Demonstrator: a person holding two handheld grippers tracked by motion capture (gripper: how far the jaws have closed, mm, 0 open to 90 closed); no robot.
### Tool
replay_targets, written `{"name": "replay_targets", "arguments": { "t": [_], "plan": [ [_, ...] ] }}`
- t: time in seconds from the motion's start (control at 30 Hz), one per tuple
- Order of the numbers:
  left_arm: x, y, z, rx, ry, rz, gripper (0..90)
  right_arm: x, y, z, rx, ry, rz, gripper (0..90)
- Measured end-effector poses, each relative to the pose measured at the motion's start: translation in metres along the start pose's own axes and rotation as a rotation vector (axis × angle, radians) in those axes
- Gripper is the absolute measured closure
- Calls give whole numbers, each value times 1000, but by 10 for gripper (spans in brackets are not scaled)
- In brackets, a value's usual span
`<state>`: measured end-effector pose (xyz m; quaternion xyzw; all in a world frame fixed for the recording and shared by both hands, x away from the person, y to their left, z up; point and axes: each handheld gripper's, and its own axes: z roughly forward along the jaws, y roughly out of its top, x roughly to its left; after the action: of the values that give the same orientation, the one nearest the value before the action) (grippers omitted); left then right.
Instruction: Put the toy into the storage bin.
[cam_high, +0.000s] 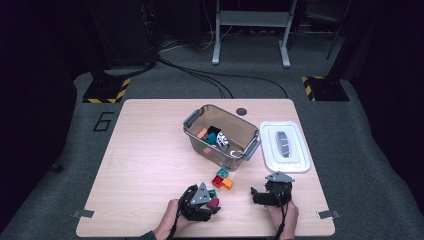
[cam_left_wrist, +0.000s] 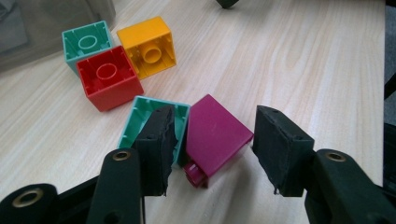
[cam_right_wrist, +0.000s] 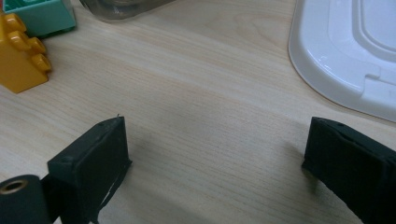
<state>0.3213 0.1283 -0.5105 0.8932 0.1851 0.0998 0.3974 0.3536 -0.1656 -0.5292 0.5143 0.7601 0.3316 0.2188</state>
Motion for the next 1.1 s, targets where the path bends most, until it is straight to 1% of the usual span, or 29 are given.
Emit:
{"name": "replay_targets", "arguments": {
  "t": [0.07,0.1,0.17,0.23,0.27,0.3,0.37,0.4,0.47,0.53,0.57,0.63,0.7,0.77,0.8,0.83,0.87,0.9,0.97,1.0,1.03,1.1],
  "plan": [
    [-4,-2,-2,-11,10,14,499,0,0,0,0,1,0,54],
    [-5,-3,-3,-10,16,29,510,0,0,0,0,0,-1,54],
    [-7,-4,-3,-15,22,32,539,0,0,0,0,0,-2,53],
    [-8,-4,-3,-16,35,45,539,0,0,0,0,0,-1,54],
    [-8,-4,-3,-21,41,40,530,0,0,0,0,0,-1,53],
    [-8,-3,-4,-26,47,47,513,0,0,0,0,0,-1,53],
    [-9,-1,-3,-27,33,38,511,0,0,0,0,0,-1,53],
    [-9,-1,-3,-16,30,47,513,0,0,0,0,0,-1,53],
    [-11,-1,0,-12,15,46,528,0,0,0,0,0,-1,53],
    [-13,-1,1,-4,14,59,549,0,0,0,0,0,-1,53],
    [-14,0,2,-13,4,65,561,0,0,0,0,0,-1,53],
    [-17,1,3,0,14,85,563,0,0,0,0,0,-1,53],
    [-18,2,4,-8,9,82,564,0,0,0,1,0,-2,53],
    [-18,4,6,3,0,99,564,0,0,0,1,1,-3,53],
    [-19,4,7,4,3,92,556,0,0,0,0,1,-3,52],
    [-19,5,8,12,1,98,520,0,0,0,0,0,-2,52],
    [-19,6,9,13,6,101,510,0,0,0,0,0,-2,53],
    [-20,6,9,16,7,103,512,0,0,0,0,0,-2,53],
    [-21,7,8,13,10,112,560,0,0,0,0,0,-2,53],
    [-21,7,8,0,6,117,566,0,0,0,0,0,-1,53],
    [-22,7,8,10,6,130,571,0,0,0,0,0,-1,53],
    [-23,7,8,-1,0,124,573,0,0,0,0,0,-2,53]
  ]
}}
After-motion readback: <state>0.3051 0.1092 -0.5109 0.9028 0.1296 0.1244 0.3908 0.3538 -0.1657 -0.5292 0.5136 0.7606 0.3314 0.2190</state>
